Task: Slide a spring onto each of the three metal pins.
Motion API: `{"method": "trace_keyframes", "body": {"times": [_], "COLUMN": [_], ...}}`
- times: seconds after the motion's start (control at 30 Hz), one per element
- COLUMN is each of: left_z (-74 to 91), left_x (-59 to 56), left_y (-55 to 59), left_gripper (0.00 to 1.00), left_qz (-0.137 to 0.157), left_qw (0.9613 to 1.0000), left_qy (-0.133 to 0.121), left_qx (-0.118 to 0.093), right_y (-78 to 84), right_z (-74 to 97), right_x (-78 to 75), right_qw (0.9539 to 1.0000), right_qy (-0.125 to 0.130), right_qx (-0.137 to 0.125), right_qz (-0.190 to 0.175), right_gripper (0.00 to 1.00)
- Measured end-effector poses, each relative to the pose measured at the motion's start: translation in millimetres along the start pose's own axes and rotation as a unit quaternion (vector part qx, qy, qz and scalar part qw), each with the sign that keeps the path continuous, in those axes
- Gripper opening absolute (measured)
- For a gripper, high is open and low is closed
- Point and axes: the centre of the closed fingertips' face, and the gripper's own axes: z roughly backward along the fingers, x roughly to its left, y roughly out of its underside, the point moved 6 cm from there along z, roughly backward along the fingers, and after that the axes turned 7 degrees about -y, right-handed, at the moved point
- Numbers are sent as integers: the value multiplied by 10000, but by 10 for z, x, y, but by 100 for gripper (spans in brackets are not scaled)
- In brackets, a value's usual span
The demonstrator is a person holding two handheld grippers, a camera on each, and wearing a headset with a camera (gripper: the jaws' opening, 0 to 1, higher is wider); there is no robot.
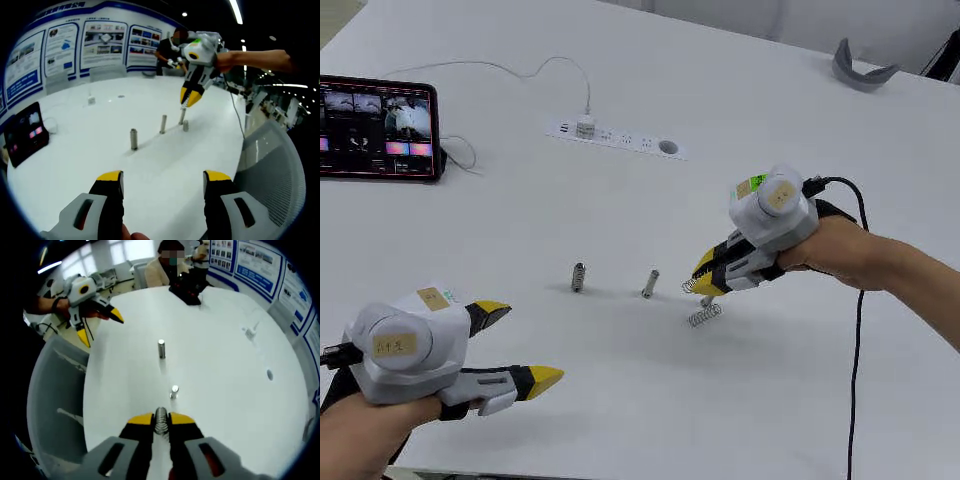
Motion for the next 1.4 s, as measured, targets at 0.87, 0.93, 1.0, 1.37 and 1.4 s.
{"method": "trace_keyframes", "body": {"times": [0.87,0.93,1.0,1.37,1.4], "left_z": [242,246,250,256,256], "left_x": [59,57,56,57,52], "left_y": [92,92,91,91,90], "left_gripper": [66,66,66,66,66], "left_qz": [224,220,235,330,342], "left_qw": [9995,9995,9994,9992,9992], "left_qy": [-236,-240,-236,-223,-218], "left_qx": [-9,-9,-17,-57,-64], "right_y": [-236,-236,-239,-275,-281], "right_z": [-296,-313,-320,-405,-409], "right_x": [-199,-201,-203,-230,-231], "right_qw": [9992,9990,9990,9984,9984], "right_qy": [-175,-196,-203,-233,-241], "right_qx": [286,321,330,429,428], "right_qz": [218,227,233,287,294], "right_gripper": [13,13,13,13,13]}}
